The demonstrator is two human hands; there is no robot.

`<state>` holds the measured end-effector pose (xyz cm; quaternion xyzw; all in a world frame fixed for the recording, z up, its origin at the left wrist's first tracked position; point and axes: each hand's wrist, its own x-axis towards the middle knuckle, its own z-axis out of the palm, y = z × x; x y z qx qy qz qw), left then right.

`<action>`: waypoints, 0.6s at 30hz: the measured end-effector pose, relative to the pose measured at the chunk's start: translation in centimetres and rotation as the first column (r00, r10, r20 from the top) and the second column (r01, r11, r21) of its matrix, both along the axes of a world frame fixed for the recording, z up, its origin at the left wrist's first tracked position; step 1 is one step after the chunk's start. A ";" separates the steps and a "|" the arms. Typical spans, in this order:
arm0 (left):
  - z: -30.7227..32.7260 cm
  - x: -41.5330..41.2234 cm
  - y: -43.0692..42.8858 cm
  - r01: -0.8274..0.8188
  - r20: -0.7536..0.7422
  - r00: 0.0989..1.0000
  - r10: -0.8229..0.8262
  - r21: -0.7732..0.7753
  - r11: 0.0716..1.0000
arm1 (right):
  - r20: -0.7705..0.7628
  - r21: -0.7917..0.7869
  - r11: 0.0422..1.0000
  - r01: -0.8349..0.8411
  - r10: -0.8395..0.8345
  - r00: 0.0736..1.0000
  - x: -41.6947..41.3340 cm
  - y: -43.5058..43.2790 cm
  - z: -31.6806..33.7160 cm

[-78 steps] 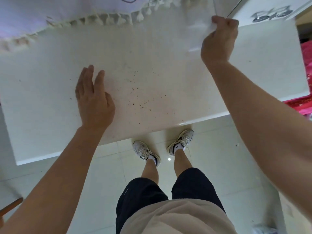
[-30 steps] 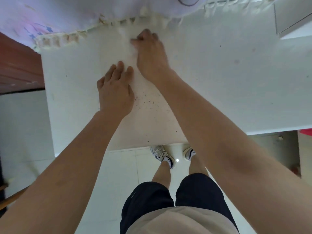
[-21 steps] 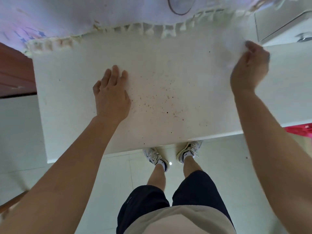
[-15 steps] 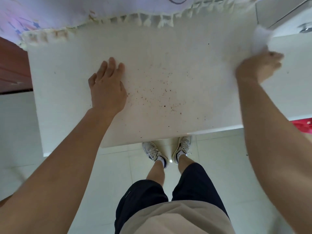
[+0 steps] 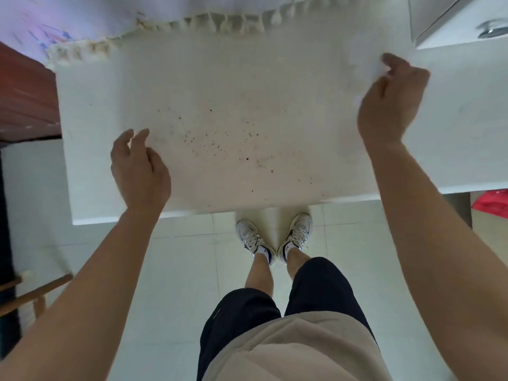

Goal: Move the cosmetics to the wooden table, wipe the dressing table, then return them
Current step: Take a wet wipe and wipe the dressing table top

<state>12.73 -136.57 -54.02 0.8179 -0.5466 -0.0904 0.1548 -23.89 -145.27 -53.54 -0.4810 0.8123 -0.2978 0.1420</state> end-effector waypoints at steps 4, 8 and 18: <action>-1.1 -1.6 2.0 -0.065 -0.001 0.998 0.066 0.170 0.983 | -0.215 0.252 0.939 0.234 -0.181 0.960 -2.8 1.1 -1.7; -1.1 -1.8 1.9 -0.034 0.058 0.998 0.018 0.274 0.961 | -0.239 0.314 0.929 -0.198 0.279 0.930 7.1 0.5 -2.2; -0.3 -1.4 1.2 -0.025 0.138 0.990 -0.031 0.386 0.922 | 0.279 -0.064 0.868 -0.493 0.490 0.826 12.1 1.9 1.3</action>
